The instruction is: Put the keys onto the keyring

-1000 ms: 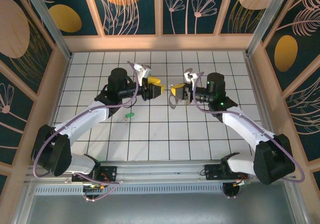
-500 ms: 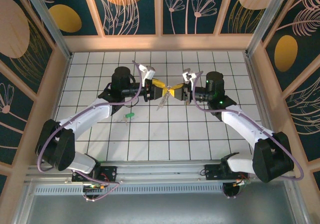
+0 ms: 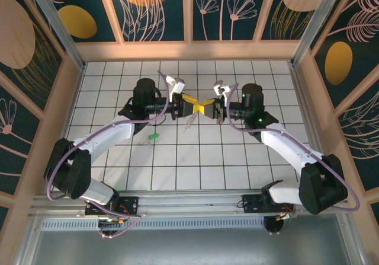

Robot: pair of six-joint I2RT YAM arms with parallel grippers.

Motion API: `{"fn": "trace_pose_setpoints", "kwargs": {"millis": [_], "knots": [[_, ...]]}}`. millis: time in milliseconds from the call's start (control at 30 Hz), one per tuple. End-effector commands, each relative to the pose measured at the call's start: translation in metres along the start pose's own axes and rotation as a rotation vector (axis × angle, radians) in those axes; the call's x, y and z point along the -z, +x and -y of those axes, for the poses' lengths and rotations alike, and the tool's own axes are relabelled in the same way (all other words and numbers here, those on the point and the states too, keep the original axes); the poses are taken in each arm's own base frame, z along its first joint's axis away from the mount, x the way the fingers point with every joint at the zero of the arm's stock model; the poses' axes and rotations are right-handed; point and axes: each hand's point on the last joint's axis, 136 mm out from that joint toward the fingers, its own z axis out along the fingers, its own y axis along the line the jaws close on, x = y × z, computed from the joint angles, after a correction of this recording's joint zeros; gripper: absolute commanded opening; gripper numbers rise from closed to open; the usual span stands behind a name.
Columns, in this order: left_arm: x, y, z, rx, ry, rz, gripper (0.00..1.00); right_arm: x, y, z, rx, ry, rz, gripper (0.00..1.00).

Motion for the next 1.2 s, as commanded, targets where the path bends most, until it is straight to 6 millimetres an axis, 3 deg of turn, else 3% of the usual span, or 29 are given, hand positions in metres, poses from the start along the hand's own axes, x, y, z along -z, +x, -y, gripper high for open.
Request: {"fn": "trace_pose_setpoints", "kwargs": {"millis": [0, 267, 433, 533, 567, 633, 733, 833, 1100, 1167], "knots": [[-0.002, -0.012, 0.009, -0.034, 0.055, 0.023, 0.26, -0.002, -0.018, -0.01, 0.06, -0.034, 0.033, 0.0], [-0.001, -0.005, 0.014, -0.02, 0.087, 0.011, 0.14, -0.003, -0.017, -0.007, 0.055, -0.024, 0.032, 0.0], [-0.001, -0.005, 0.016, -0.021, 0.1, 0.009, 0.0, -0.003, -0.017, -0.006, 0.053, -0.021, 0.035, 0.0], [-0.001, -0.004, 0.014, -0.023, 0.088, 0.015, 0.0, -0.002, -0.019, -0.003, 0.044, -0.003, 0.043, 0.0], [0.0, -0.005, 0.013, -0.024, 0.078, 0.019, 0.0, 0.0, -0.02, -0.001, 0.037, 0.01, 0.048, 0.05], [0.001, -0.008, 0.008, -0.033, 0.044, 0.033, 0.0, 0.011, -0.025, 0.005, 0.019, 0.046, 0.081, 0.27], [0.003, -0.013, 0.007, -0.056, 0.011, 0.053, 0.0, 0.032, -0.029, 0.01, -0.009, 0.097, 0.14, 0.47], [0.005, -0.018, 0.004, -0.076, -0.021, 0.069, 0.0, 0.046, -0.026, 0.009, -0.031, 0.136, 0.18, 0.55], [0.008, -0.014, -0.015, -0.126, -0.14, 0.062, 0.0, 0.06, -0.014, 0.02, -0.11, 0.232, 0.258, 0.57], [0.008, -0.004, -0.019, -0.128, -0.153, 0.043, 0.0, 0.062, -0.014, 0.019, -0.103, 0.234, 0.284, 0.57]]}}
